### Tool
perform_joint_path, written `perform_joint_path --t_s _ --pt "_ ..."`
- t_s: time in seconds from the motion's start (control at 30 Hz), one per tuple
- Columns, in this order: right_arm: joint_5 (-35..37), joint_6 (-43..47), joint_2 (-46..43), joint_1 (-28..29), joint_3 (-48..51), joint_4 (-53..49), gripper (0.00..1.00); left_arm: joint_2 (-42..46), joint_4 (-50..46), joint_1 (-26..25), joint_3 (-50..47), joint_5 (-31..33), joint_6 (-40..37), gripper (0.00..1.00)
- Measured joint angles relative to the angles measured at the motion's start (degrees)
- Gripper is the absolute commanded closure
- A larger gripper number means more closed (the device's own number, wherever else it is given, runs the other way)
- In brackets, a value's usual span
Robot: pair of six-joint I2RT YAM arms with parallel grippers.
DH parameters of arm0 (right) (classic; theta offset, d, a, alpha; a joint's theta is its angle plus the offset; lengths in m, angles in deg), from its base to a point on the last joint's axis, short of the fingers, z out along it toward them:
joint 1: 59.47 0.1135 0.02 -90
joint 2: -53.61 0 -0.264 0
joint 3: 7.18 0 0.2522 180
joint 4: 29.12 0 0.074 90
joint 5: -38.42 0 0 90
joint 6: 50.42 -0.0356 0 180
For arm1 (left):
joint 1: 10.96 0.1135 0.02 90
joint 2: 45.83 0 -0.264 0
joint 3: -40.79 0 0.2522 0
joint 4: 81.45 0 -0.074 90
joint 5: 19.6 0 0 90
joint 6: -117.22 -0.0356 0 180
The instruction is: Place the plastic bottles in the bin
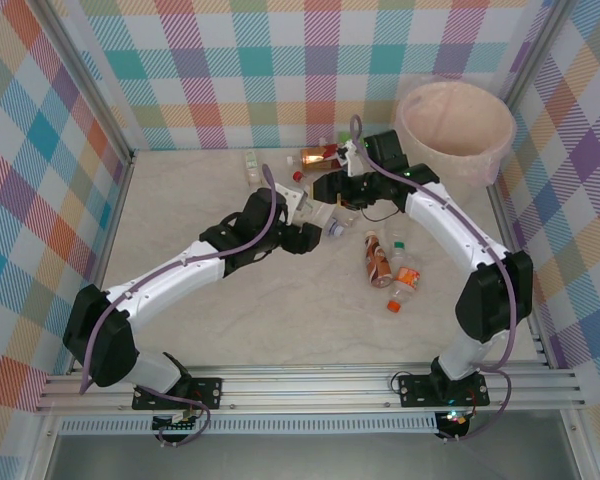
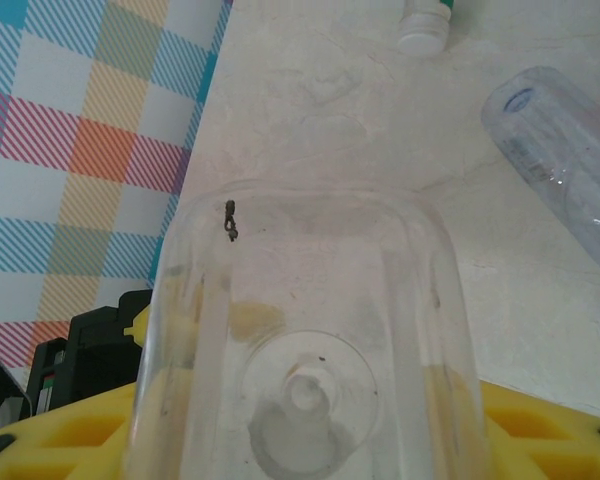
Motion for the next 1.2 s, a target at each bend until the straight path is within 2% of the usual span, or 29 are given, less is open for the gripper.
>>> perform_joint_path --t_s 0.13,0.17,0.43,0.7,0.93,1.2 --pt "2.8 0.3 -2.8 0.0 0.0 -1.5 0.58 0.0 0.4 -0.1 1.0 -1.7 0.4 0.02" --pt "3.5 0.5 -3.4 0.0 0.0 -1.7 0.59 0.0 0.9 -0.1 1.1 -2.4 0.9 0.0" --pt "16.8 4.5 -8.5 -3.6 0.0 -2.5 0.61 5.6 4.7 0.2 -3.5 -3.5 3.1 0.0" --pt "29.0 10.7 -12.8 -5.0 -3.0 -6.2 0.62 14.6 9.1 1.5 -11.6 6.6 6.7 0.0" --pt "33.7 14.7 -14.4 -8.7 -8.5 -6.3 0.65 15.3 9.0 2.1 -13.4 14.3 10.3 0.0" --pt "34.6 14.6 -16.1 -15.0 -9.0 2.4 0.69 15.3 8.9 2.4 -15.8 18.4 13.0 0.0"
